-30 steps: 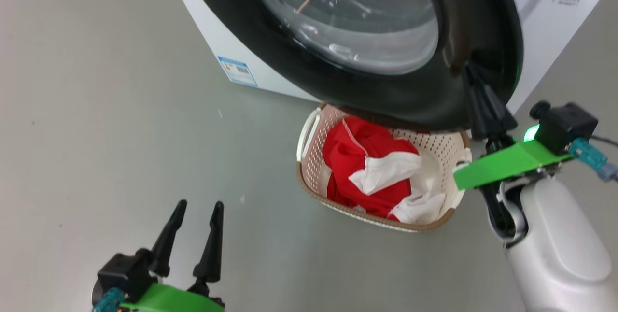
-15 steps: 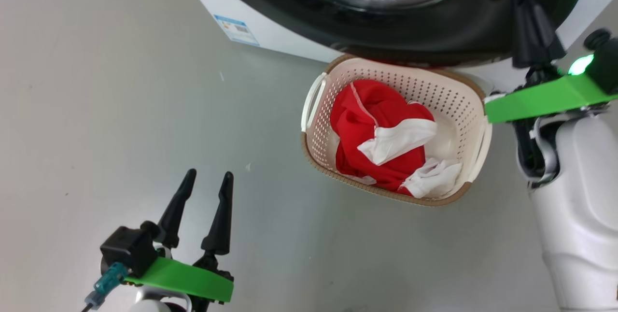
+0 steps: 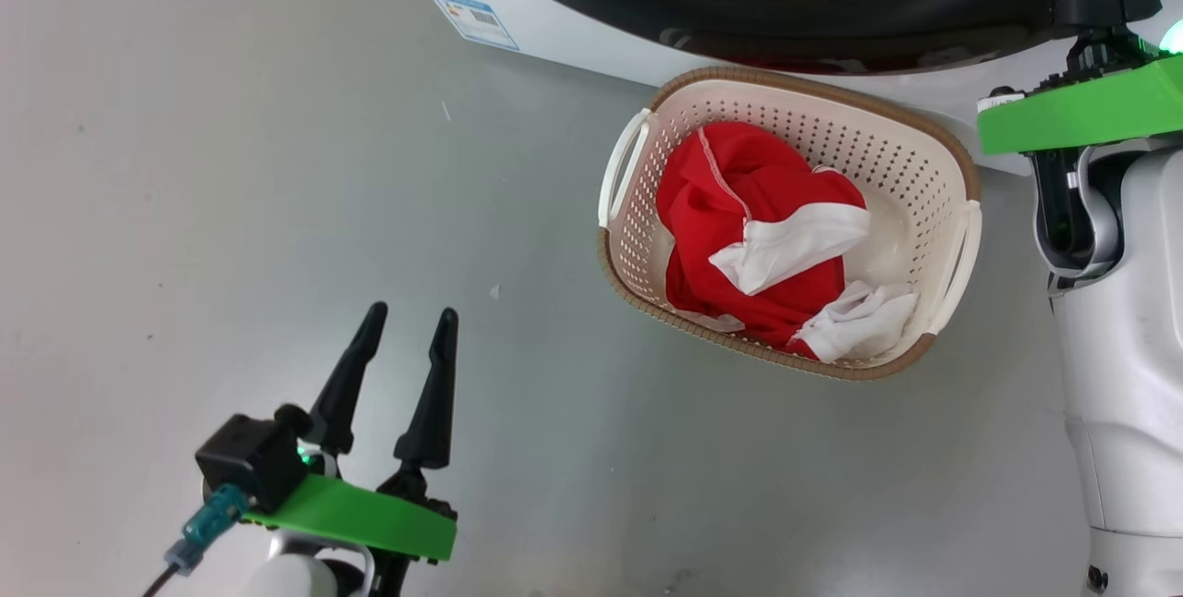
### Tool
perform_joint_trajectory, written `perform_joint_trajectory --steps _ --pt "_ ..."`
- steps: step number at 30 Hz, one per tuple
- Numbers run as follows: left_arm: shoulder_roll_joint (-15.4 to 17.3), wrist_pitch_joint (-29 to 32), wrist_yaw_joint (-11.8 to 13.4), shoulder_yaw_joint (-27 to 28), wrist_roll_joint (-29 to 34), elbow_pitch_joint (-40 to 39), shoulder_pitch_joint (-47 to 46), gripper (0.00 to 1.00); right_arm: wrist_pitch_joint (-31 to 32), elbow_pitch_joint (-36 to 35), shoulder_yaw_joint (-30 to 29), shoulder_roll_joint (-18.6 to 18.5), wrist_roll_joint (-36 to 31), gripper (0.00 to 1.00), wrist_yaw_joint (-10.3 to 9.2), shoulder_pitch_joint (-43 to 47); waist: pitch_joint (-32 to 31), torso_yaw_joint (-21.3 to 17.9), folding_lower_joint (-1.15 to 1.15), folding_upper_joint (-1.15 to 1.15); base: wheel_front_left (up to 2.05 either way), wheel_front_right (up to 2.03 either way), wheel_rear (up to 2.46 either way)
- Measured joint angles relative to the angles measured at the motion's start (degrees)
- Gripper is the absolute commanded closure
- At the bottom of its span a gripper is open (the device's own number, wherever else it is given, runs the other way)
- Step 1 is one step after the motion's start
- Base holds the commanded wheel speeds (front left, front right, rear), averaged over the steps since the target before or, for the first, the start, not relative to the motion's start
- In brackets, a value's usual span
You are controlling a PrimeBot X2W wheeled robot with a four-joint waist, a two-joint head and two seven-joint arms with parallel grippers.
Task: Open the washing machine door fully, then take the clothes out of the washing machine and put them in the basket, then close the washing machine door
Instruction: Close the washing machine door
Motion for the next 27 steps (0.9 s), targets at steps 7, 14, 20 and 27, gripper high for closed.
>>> perform_joint_trajectory --steps 7,14,20,27 --pt "0.0 0.0 0.0 -0.1 -0.2 -0.1 -0.6 0.0 0.0 0.2 -0.2 0.1 -0.5 1.0 0.19 -1.1 0.1 -0.3 0.0 0.0 0.0 0.0 0.0" --pt "-0.1 0.0 0.0 0.2 0.0 0.6 -0.6 0.0 0.0 1.1 0.7 -0.2 0.3 1.0 -0.18 0.4 -2.0 -0.8 0.0 0.0 0.0 0.0 0.0" --pt "0.1 0.0 0.0 1.1 1.5 0.9 0.2 0.0 0.0 1.9 2.4 -0.3 1.1 0.71 -0.33 6.3 -4.9 -1.6 0.0 0.0 0.0 0.0 0.0" --pt "1.4 0.0 0.0 1.9 2.8 1.4 3.0 0.0 0.0 1.6 4.7 0.2 3.3 0.0 -0.33 12.9 -8.7 -3.2 0.0 0.0 0.0 0.0 0.0"
